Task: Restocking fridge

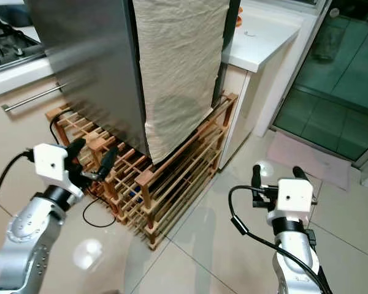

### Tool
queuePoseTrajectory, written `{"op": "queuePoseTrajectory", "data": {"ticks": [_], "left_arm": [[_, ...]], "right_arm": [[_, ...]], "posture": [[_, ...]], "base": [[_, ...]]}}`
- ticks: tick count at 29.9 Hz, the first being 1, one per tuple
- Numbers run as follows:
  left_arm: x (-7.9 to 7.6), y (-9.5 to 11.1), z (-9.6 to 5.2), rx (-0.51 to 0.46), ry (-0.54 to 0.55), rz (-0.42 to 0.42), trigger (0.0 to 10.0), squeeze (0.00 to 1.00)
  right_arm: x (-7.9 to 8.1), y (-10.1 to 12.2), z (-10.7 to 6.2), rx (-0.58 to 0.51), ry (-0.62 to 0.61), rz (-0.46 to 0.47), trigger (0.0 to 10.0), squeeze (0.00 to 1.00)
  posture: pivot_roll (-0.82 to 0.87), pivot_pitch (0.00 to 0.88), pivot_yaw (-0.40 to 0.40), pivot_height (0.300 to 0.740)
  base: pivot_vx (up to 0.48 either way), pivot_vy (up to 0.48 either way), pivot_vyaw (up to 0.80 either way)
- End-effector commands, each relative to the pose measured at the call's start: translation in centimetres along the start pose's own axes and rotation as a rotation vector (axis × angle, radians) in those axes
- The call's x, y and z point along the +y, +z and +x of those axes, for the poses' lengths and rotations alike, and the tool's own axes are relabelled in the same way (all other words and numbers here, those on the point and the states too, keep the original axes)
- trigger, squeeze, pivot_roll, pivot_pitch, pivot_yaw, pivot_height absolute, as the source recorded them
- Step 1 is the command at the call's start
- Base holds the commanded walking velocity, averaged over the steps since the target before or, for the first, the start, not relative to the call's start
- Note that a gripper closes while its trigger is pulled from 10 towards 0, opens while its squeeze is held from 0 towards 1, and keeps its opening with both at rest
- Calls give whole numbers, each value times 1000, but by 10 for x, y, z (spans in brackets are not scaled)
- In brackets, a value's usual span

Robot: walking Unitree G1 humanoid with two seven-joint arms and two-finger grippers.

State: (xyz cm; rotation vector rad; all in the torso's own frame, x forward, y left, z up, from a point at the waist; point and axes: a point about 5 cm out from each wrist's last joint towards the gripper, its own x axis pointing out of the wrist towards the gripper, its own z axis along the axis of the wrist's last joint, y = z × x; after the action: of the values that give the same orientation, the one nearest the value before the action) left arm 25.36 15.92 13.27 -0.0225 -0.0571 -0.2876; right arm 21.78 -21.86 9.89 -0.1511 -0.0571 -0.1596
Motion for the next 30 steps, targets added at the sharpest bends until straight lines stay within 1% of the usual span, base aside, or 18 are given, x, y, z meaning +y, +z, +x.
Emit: {"op": "queuePoseTrajectory", "data": {"ticks": [1,2,3,4,5,7,9,11,15,18,19,25,27,30], "left_arm": [[-13,13,2,-62,-40,-9,10000,0],[-17,17,3,-80,-49,-8,10000,0],[-17,17,3,-80,-49,-8,10000,0],[-22,24,6,-111,-53,-19,10000,0],[-24,27,8,-120,-59,-26,10000,0],[-25,28,10,-125,-64,-31,10000,0],[-31,30,14,-136,-81,-31,10000,0],[-33,31,15,-139,-90,-31,10000,0],[-31,32,14,-135,-87,-35,10000,0],[-26,31,14,-128,-58,-11,10000,0],[-23,31,15,-123,-32,-15,10000,0],[-17,33,21,-115,21,-17,10000,0],[-20,35,26,-111,9,-7,10000,0],[-21,36,28,-113,3,-5,10000,0]], "right_arm": [[0,15,6,-53,1,-14,10000,0],[2,18,6,-60,1,-17,10000,0],[2,18,6,-60,1,-17,10000,0],[4,22,7,-62,6,-19,10000,0],[5,23,7,-64,12,-21,10000,0],[5,24,8,-65,16,-22,10000,0],[5,22,11,-62,19,-26,10000,0],[5,20,14,-59,16,-29,10000,0],[4,18,18,-52,6,-31,10000,0],[6,15,20,-39,12,-31,10000,0],[7,14,20,-36,17,-31,10000,0],[7,11,21,-28,28,-35,10000,0],[7,10,22,-27,37,-37,10000,0],[7,9,23,-28,38,-37,10000,0]], "posture": [[14,0,-36,740],[13,0,-43,740],[13,0,-43,740],[11,0,-51,740],[8,0,-55,740],[6,0,-57,740],[3,0,-55,740],[3,0,-53,740],[8,0,-49,740],[14,0,-48,740],[15,0,-49,740],[13,0,-57,740],[14,0,-59,740],[14,0,-60,740]], "base": [[0,0,0],[409,251,0],[409,251,0],[431,0,0],[435,0,0],[435,0,0],[444,0,0],[446,0,0],[444,0,0],[440,0,0],[0,0,0],[0,0,0],[0,0,0],[0,0,0]]}}
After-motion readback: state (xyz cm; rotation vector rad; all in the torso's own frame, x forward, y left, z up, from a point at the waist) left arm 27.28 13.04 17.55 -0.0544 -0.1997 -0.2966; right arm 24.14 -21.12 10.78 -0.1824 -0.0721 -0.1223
